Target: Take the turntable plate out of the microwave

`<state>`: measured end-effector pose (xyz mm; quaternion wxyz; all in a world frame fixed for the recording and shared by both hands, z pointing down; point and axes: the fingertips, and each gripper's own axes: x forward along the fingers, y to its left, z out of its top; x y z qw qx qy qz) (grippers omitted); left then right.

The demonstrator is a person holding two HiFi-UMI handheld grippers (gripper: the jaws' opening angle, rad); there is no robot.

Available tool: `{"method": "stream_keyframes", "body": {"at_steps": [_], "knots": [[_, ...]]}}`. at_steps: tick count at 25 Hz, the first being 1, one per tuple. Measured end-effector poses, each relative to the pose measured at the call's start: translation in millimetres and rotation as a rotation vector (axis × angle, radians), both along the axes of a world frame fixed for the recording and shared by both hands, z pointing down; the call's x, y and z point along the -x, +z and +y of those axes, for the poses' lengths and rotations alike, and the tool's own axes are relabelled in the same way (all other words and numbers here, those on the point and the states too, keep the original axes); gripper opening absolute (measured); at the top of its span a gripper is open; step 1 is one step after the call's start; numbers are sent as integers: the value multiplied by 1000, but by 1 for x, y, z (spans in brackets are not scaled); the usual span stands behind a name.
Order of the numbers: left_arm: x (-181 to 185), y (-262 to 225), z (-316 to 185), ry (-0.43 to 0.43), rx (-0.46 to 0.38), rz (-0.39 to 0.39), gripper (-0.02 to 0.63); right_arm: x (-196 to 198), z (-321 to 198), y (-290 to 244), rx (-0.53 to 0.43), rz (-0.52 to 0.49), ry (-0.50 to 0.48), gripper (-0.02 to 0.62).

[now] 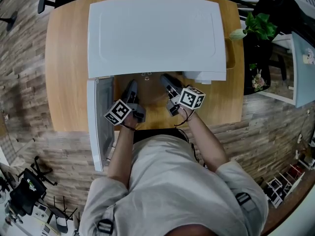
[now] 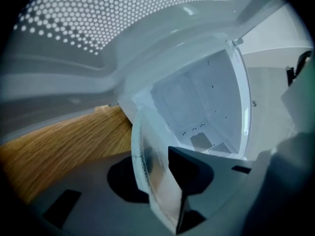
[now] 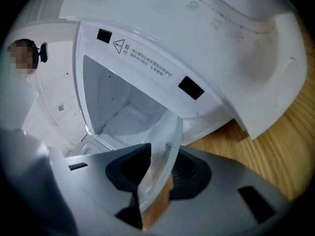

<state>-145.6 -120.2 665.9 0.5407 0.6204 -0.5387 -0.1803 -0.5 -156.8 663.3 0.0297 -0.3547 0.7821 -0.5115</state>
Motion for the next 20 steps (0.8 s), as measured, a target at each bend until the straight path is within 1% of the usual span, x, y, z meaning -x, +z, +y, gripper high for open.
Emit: {"method": "stream_keyframes", "body": {"at_steps": [3,7,14,18,20], "knots": [[-3,-3,9,14,-7,-32,121,-3,10,2,18,-11,-7,117],[-4,0,21,30,4,-28,121,-5,23,3,22,-15,-10,117],[-7,-4,25,27,2,39,106,-6,26,3,1,-38,-40,117],[2,-7,29,13,2,31,101,6,26,0,-19,-52,-96,121],[5,-7,30,4,6,32,103,13,25,-2,-28,-70,-133,151]]}}
